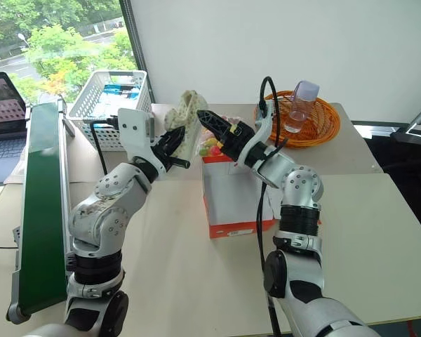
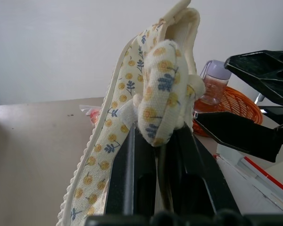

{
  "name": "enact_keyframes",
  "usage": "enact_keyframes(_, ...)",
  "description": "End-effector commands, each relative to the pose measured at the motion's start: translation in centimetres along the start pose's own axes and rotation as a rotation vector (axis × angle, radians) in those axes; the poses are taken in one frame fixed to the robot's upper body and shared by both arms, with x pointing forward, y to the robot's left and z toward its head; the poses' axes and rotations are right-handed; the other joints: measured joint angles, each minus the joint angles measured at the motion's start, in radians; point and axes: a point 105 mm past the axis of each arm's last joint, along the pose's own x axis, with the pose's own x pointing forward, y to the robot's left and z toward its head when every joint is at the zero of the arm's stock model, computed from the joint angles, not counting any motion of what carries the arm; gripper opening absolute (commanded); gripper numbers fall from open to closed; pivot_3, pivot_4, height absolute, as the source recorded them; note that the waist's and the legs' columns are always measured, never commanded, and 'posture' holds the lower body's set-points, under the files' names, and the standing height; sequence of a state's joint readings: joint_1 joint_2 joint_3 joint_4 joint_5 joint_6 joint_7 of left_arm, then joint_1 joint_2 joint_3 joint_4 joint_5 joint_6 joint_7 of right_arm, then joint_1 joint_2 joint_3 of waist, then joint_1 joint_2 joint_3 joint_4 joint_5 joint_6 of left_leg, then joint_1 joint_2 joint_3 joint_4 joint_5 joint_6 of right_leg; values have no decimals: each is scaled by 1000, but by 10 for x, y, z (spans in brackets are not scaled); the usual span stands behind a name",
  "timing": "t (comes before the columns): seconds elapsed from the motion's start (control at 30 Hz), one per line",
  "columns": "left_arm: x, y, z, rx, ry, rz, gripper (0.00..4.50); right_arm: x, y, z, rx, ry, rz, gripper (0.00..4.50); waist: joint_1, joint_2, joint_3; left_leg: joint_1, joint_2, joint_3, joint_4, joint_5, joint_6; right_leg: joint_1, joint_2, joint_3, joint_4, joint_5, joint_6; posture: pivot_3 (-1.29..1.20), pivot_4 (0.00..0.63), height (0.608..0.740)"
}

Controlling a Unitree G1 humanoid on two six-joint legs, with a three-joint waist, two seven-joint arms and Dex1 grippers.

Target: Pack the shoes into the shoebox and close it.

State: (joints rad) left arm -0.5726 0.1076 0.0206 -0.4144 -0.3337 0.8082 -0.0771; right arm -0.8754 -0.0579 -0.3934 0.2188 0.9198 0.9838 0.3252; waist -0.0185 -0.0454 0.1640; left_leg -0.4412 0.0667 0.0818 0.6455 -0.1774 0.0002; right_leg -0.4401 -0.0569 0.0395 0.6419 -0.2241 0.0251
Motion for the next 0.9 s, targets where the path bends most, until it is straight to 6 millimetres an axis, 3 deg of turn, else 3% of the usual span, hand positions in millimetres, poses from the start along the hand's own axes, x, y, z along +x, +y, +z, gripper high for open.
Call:
enact_keyframes(0.03,-1,-14,17,17,-79,-50,7,3,16,11,-29,-37,59,4500,0,0,0,0,0,0,0,0,0,0,0,0,0,0,0,0,150,740)
enact_keyframes(0.27,3,-28,14,0,-71,-91,7,8,16,9,-33,-28,65,4500,0,0,0,0,0,0,0,0,0,0,0,0,0,0,0,0,150,740)
enact_keyframes(0.3,3,-29,14,-1,-71,-95,0,8,15,9,-34,-29,62,3995,-1,0,0,0,0,0,0,0,0,0,0,0,0,0,0,0,150,740)
enact_keyframes(0.33,4,-30,14,1,-71,-99,0,9,15,9,-32,-32,60,3874,-1,0,0,0,0,0,0,0,0,0,0,0,0,0,0,0,150,740)
enact_keyframes(0.5,4,-28,14,3,-68,-98,0,11,13,10,-29,-47,58,2110,-1,0,0,0,0,0,0,0,0,0,0,0,0,0,0,0,150,740)
enact_keyframes(0.63,2,-25,10,-6,-47,-92,0,12,13,12,-30,-53,65,1011,0,0,0,0,0,0,0,0,0,0,0,0,0,0,0,0,150,740)
enact_keyframes(0.8,-5,-27,4,-75,-1,-137,0,11,14,15,-37,-62,64,774,-1,0,0,0,0,0,0,0,0,0,0,0,0,0,0,0,150,740)
enact_keyframes(0.87,-15,-24,5,-84,-3,-169,959,10,14,22,-65,-78,43,744,-5,0,0,0,0,0,0,0,0,0,0,0,0,0,0,0,150,740)
enact_keyframes(0.9,-17,-19,6,-57,-4,-151,1133,9,14,27,-77,-87,34,734,-7,0,0,0,0,0,0,0,0,0,0,0,0,0,0,0,150,740)
